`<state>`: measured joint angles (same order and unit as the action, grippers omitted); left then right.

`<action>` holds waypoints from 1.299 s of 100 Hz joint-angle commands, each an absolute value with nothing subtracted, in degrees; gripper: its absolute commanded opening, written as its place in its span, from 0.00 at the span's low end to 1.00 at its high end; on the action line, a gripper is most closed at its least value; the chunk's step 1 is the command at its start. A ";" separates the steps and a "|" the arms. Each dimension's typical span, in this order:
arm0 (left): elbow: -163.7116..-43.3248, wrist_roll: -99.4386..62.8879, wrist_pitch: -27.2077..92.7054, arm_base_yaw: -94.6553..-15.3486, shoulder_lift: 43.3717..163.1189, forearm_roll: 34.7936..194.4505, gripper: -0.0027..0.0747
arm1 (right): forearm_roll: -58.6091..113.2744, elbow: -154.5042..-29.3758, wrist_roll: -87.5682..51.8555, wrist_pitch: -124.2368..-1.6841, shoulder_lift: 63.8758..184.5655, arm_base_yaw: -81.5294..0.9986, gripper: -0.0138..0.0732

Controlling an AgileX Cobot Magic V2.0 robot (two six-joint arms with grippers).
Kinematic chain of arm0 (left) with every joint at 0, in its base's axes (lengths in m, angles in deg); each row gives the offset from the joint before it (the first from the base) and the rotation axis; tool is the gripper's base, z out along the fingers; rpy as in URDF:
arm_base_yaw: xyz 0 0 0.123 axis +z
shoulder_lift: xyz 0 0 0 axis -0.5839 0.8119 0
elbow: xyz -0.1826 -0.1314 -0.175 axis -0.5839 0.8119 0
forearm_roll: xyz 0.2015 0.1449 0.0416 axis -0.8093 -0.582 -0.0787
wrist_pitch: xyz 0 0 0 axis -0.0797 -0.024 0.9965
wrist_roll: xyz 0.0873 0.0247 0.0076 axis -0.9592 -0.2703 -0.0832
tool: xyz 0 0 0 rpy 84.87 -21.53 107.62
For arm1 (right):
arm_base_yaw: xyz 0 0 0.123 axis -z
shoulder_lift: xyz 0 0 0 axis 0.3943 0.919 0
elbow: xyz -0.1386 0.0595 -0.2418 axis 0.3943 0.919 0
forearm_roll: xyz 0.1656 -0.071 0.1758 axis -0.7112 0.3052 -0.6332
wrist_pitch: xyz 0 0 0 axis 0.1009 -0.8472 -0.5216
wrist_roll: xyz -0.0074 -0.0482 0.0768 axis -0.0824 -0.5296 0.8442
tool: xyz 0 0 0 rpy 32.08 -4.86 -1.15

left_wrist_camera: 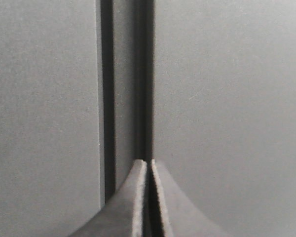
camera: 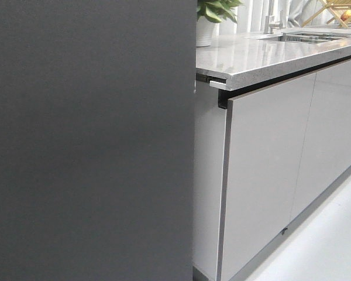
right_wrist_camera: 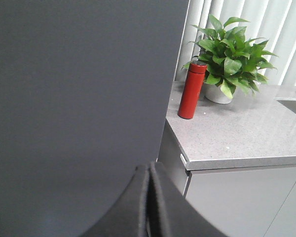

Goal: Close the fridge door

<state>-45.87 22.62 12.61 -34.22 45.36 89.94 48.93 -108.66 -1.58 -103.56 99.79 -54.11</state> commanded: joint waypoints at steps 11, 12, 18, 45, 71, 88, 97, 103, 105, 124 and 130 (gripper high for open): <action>-43.85 22.87 8.46 -34.30 44.76 90.17 0.01 | 54.29 -109.46 -2.44 -99.09 99.84 -53.86 0.11; -43.85 22.87 8.46 -34.30 44.76 90.17 0.01 | 54.29 -109.46 -2.44 -99.09 99.84 -53.86 0.11; -43.85 22.87 8.46 -34.30 44.76 90.17 0.01 | 54.29 -109.46 -2.44 -99.09 99.84 -53.86 0.11; -43.85 22.87 8.46 -34.30 44.76 90.17 0.01 | 54.29 -109.06 -2.44 -98.12 99.53 -53.20 0.11; -43.85 22.87 8.46 -34.30 44.76 90.17 0.01 | 48.98 -95.54 -2.34 -84.44 94.00 -42.79 0.11; -43.85 22.87 8.46 -34.30 44.76 90.17 0.01 | 41.06 -79.43 -2.34 -73.95 87.37 -36.06 0.11; -43.85 22.87 8.46 -34.30 44.76 90.17 0.01 | 37.39 -70.73 -2.34 -70.44 83.77 -33.63 0.11; -43.85 22.87 8.46 -34.30 44.76 90.17 0.01 | 35.73 -65.35 -2.34 -68.23 81.56 -31.94 0.11; -43.85 22.87 8.46 -34.30 44.76 90.17 0.01 | 35.25 -63.35 -2.34 -67.29 81.08 -31.25 0.11; -43.85 22.87 8.46 -34.30 44.76 90.17 0.01 | 32.45 -47.47 -2.34 -57.90 74.17 -25.38 0.11; -43.85 22.87 8.46 -34.30 44.76 90.17 0.01 | 32.22 -43.40 -2.34 -55.26 72.08 -23.75 0.11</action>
